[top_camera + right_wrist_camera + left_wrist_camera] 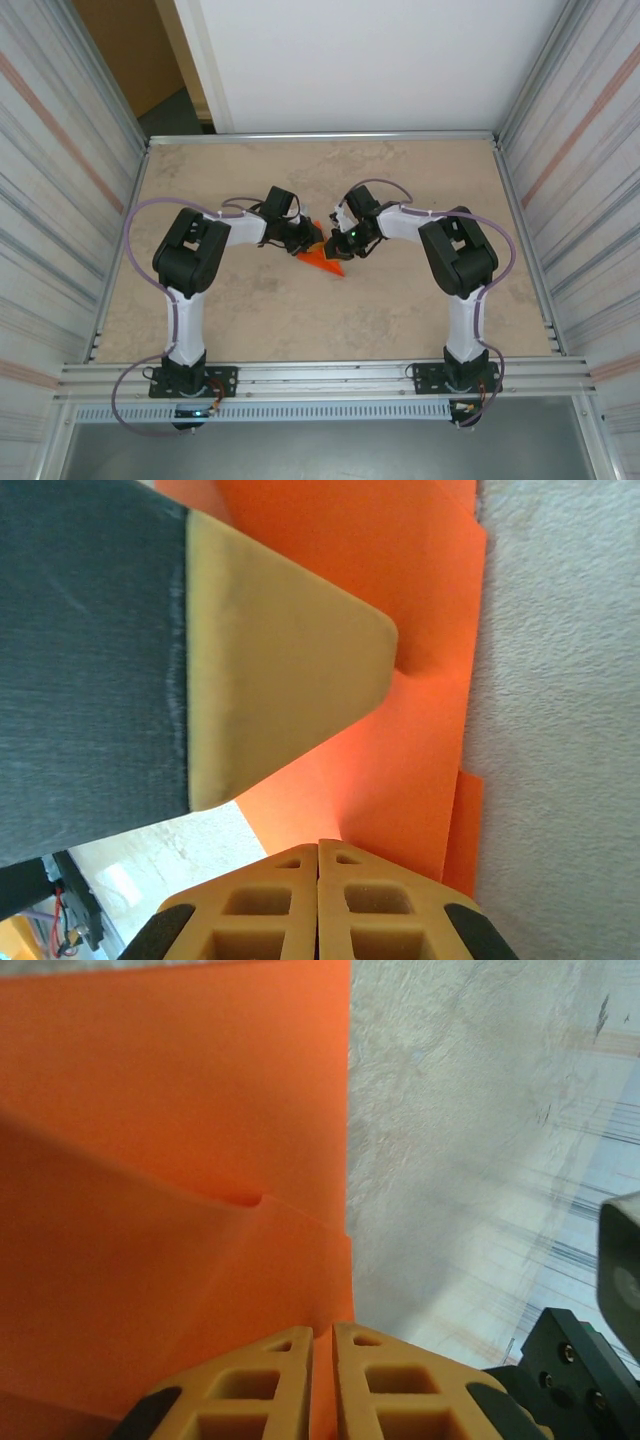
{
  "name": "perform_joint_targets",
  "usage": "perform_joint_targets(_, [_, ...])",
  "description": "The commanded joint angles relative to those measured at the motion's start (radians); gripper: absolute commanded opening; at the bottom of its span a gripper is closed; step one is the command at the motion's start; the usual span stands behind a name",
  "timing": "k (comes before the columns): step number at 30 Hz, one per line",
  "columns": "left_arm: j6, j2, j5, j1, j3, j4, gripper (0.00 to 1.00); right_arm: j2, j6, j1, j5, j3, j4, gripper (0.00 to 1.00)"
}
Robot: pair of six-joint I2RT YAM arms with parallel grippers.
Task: Fold a paper plane with a square sheet of paper (pick it up from the middle)
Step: Fourth fold the wing at the center of the table.
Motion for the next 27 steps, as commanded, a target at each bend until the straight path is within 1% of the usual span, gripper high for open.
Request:
perform_joint_targets(1, [0.013, 0.039, -0.024, -0.001, -0.01, -0.085, 0.13, 0.025, -0.01, 0.006, -0.017, 0.014, -0.024, 0.06])
perform_joint_targets(18, [-0.002, 0.081, -0.051, 0.002, -0.009, -0.137, 0.12, 0.03, -0.017, -0.013, -0.006, -0.032, -0.075, 0.07])
perform_joint_targets(27, [0.0, 0.093, -0.06, 0.008, -0.01, -0.164, 0.11, -0.018, -0.022, -0.021, -0.035, -0.099, -0.089, 0.08])
